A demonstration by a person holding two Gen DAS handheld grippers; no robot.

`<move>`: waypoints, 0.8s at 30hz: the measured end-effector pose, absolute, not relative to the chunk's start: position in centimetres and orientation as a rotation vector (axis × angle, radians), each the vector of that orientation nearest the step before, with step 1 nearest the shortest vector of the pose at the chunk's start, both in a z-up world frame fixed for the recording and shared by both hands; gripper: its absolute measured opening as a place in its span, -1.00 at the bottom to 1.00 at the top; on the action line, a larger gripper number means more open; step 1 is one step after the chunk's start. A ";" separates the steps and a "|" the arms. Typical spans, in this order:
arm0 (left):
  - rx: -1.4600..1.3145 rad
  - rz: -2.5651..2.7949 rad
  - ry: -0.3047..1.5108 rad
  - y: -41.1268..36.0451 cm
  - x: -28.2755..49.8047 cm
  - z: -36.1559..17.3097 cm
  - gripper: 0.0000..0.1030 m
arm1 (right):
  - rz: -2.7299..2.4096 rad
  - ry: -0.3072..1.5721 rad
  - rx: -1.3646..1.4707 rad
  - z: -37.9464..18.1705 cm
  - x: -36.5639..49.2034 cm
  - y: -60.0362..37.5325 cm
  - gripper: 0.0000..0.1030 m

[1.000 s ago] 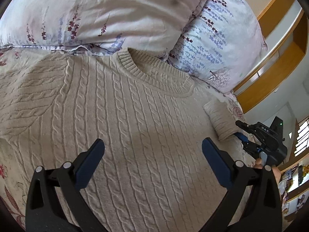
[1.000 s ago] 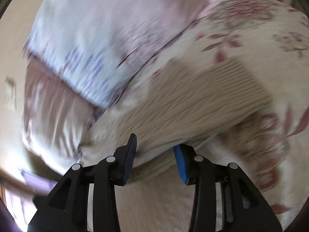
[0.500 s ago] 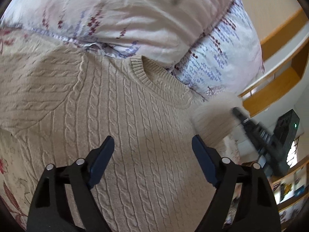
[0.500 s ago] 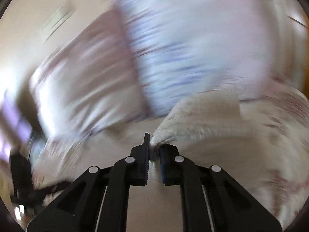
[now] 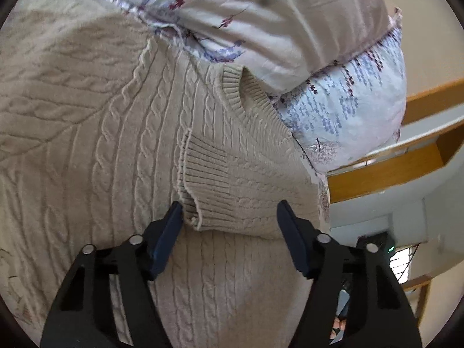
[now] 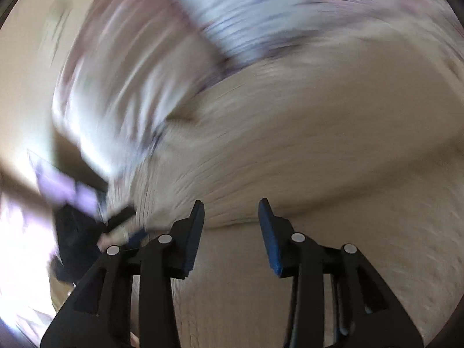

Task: Fold small clothes

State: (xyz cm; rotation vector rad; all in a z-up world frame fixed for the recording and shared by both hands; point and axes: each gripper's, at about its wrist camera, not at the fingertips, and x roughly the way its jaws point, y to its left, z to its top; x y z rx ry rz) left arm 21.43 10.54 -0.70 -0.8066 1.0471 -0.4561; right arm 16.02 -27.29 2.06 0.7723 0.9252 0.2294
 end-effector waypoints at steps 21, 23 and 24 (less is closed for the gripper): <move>-0.557 -0.390 0.933 9.4 24.9 2.2 -0.89 | -0.091 0.638 0.907 1.4 13.6 -36.3 -0.84; -0.544 -0.349 0.980 9.7 25.3 1.0 -0.89 | -0.144 0.707 0.867 0.3 14.1 -35.8 -0.84; -0.543 -0.322 1.017 9.8 25.4 0.0 -0.89 | -0.158 0.724 0.855 0.0 14.2 -35.7 -0.84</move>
